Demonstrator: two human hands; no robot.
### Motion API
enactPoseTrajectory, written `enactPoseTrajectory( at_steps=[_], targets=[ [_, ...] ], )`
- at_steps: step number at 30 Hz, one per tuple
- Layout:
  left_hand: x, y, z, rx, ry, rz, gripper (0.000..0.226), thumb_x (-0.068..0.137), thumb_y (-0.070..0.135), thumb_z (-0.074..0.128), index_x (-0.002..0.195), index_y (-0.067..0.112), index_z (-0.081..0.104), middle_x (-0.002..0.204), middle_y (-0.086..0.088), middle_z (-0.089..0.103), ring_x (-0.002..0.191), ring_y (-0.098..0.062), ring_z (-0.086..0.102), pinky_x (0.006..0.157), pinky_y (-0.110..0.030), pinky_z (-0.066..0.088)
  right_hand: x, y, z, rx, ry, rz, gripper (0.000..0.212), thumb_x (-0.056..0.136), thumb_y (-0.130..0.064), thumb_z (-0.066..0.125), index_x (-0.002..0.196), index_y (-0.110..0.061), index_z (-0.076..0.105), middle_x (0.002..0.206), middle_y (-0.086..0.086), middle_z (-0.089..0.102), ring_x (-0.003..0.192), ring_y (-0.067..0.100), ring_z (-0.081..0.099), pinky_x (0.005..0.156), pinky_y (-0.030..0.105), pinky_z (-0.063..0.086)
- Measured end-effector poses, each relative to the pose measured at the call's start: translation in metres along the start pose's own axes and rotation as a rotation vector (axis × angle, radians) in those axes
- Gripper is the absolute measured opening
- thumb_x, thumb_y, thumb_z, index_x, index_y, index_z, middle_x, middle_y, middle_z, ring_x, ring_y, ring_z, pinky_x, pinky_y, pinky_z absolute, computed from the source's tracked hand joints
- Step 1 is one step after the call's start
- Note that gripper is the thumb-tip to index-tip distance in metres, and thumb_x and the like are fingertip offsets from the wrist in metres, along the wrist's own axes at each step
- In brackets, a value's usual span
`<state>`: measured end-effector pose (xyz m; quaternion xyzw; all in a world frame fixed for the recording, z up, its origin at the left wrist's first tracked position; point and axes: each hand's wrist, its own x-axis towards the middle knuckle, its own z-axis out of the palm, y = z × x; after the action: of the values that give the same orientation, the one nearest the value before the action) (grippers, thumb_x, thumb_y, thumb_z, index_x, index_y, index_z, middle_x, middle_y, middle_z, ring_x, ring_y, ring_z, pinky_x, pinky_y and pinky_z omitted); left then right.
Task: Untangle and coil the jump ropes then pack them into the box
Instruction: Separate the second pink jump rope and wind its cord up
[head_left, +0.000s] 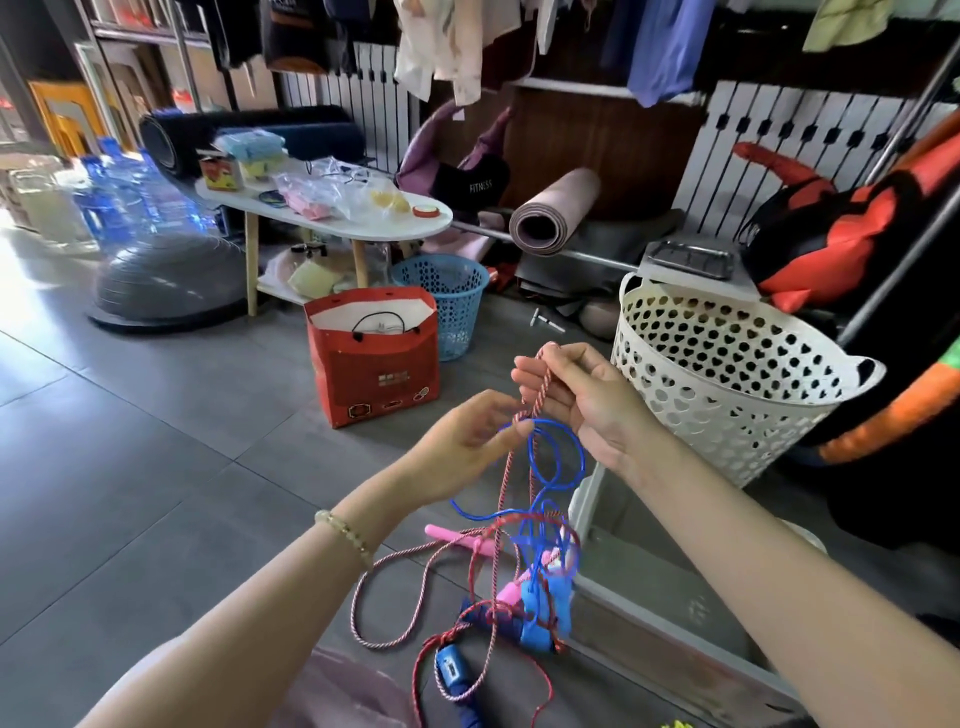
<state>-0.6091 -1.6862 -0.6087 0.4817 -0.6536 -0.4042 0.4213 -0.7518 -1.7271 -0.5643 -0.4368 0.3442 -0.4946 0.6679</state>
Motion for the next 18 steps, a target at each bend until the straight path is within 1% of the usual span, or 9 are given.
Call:
enactPoseTrajectory(
  at_steps=[5,7,9,11,13,14,15,17,18],
  targets=[
    [0.005,-0.003,-0.004,0.008,-0.019,0.028,0.018,0.089,0.032,0.064,0.102,0.019,0.065,0.081,-0.018,0.063,0.072,-0.016,0.051,0.071,-0.03,0.042,0.001,-0.003,-0.001,-0.016,-0.002,0.022,0.012,0.096,-0.012,0.048,0.085,-0.011,0.048,0.073,0.005,0.073,0.066,0.014,0.071,0.06,0.023,0.057],
    [0.007,-0.003,-0.009,0.033,0.018,0.045,0.014,0.09,0.022,0.064,0.097,0.011,0.068,0.082,-0.014,0.068,0.073,-0.012,0.057,0.072,-0.027,0.047,0.002,-0.005,-0.004,-0.034,0.001,0.008,0.012,0.096,-0.012,0.048,0.084,-0.011,0.048,0.072,0.005,0.073,0.064,0.014,0.07,0.061,0.023,0.058],
    [0.008,-0.005,-0.012,0.051,0.126,0.041,0.006,0.089,0.007,0.064,0.088,0.005,0.069,0.079,-0.008,0.071,0.071,-0.008,0.062,0.072,-0.021,0.049,0.002,-0.004,-0.005,-0.081,0.03,-0.011,0.013,0.096,-0.012,0.048,0.084,-0.011,0.048,0.067,0.003,0.072,0.059,0.012,0.069,0.06,0.022,0.057],
    [0.008,-0.006,-0.014,-0.108,0.217,-0.046,0.008,0.087,0.001,0.064,0.083,0.005,0.069,0.072,-0.003,0.072,0.069,-0.01,0.065,0.076,-0.025,0.053,-0.001,0.0,-0.008,-0.073,0.088,0.004,0.013,0.096,-0.01,0.048,0.083,-0.01,0.048,0.062,0.002,0.071,0.055,0.011,0.067,0.056,0.021,0.056],
    [0.009,-0.004,-0.017,-0.392,0.268,-0.161,0.005,0.088,0.002,0.063,0.087,0.005,0.066,0.067,-0.001,0.072,0.065,-0.01,0.067,0.077,-0.027,0.056,-0.005,0.007,-0.011,-0.008,0.127,0.039,0.013,0.096,-0.008,0.049,0.083,-0.009,0.047,0.062,0.004,0.071,0.055,0.012,0.068,0.056,0.022,0.057],
    [0.009,-0.002,-0.018,-0.435,0.282,-0.19,0.002,0.089,0.005,0.062,0.09,0.004,0.064,0.068,-0.003,0.071,0.064,-0.011,0.067,0.075,-0.027,0.057,-0.007,0.011,-0.012,0.021,0.13,0.051,0.013,0.095,-0.007,0.049,0.083,-0.009,0.046,0.064,0.005,0.071,0.057,0.014,0.069,0.057,0.022,0.057],
    [0.01,-0.001,-0.017,-0.371,0.272,-0.21,0.005,0.09,0.009,0.062,0.092,0.004,0.062,0.07,-0.004,0.07,0.063,-0.013,0.066,0.071,-0.026,0.057,-0.008,0.013,-0.013,0.047,0.124,0.057,0.013,0.095,-0.006,0.049,0.083,-0.009,0.046,0.066,0.006,0.072,0.059,0.015,0.07,0.059,0.023,0.058],
    [0.008,-0.003,-0.01,-0.08,0.173,-0.25,0.019,0.093,0.024,0.059,0.088,0.006,0.063,0.073,-0.005,0.066,0.06,-0.013,0.062,0.059,-0.022,0.052,-0.008,0.016,-0.013,0.087,0.104,0.053,0.013,0.096,-0.006,0.048,0.083,-0.009,0.046,0.069,0.007,0.072,0.063,0.015,0.071,0.062,0.024,0.058],
    [0.007,-0.003,-0.005,0.045,0.122,-0.272,0.029,0.093,0.032,0.058,0.085,0.005,0.066,0.072,-0.005,0.063,0.06,-0.013,0.059,0.058,-0.023,0.049,-0.007,0.015,-0.011,0.096,0.093,0.042,0.013,0.096,-0.006,0.047,0.084,-0.01,0.046,0.07,0.007,0.073,0.065,0.015,0.071,0.063,0.024,0.058]
  ],
)
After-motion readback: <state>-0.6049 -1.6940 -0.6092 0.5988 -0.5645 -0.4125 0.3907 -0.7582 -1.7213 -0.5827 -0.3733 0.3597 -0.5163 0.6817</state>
